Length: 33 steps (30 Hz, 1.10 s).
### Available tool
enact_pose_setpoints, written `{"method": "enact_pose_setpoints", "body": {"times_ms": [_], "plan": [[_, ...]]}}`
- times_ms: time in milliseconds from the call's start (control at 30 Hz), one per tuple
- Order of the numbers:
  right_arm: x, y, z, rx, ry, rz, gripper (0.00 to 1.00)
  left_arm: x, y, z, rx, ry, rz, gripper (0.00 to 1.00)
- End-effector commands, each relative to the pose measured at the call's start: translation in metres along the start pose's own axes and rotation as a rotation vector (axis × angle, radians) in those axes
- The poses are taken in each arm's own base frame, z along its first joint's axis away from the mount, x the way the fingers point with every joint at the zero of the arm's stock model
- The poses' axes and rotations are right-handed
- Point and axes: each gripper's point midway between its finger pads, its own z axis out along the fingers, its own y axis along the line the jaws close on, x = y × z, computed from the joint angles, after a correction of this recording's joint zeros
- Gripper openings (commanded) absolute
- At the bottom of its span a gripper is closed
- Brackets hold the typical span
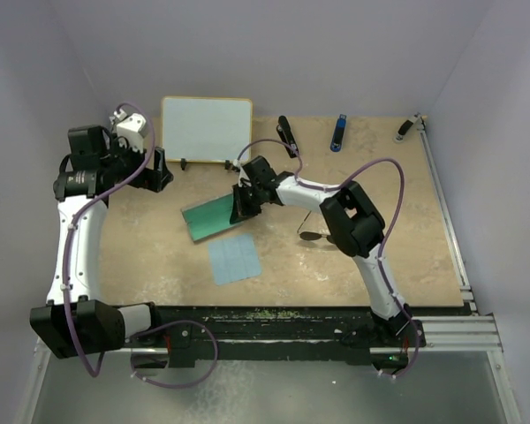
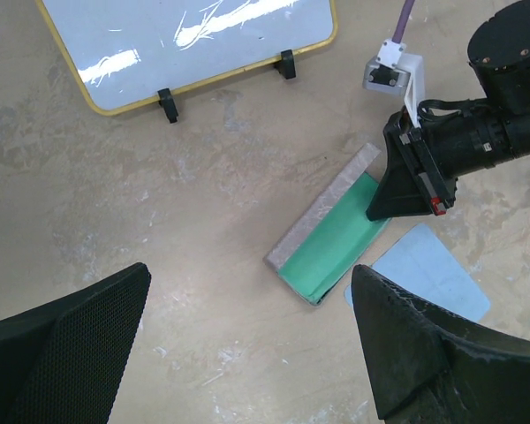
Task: Organize the sunglasses
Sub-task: Adjust the sunglasses case at the center of the board.
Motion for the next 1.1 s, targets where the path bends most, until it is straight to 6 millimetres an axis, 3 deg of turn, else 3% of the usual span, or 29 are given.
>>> {"method": "enact_pose_setpoints", "body": {"times_ms": [0,200,400,633,867,1067], "plan": [[0.014,-0.047,0.020,0.193,0.040,0.032,0.00,-0.002,0.010,0.021,-0.040,-0.007,0.147,0.98],[0.025,-0.042,0.019,0.140,0.043,0.032,0.00,0.039,0.026,0.084,-0.013,0.192,0.275,0.98],[0.025,-0.015,0.009,-0.015,-0.002,-0.012,0.01,0.053,0.013,0.120,0.084,0.255,0.372,0.98],[0.021,0.002,0.006,-0.101,-0.020,-0.014,0.03,0.075,-0.011,0.147,0.169,0.331,0.429,0.98],[0.013,0.034,-0.013,-0.232,-0.047,-0.042,0.05,0.097,0.000,0.162,0.128,0.438,0.488,0.98],[0.009,0.041,-0.022,-0.248,-0.054,-0.056,0.06,0.114,-0.001,0.171,0.157,0.516,0.469,0.98]]}}
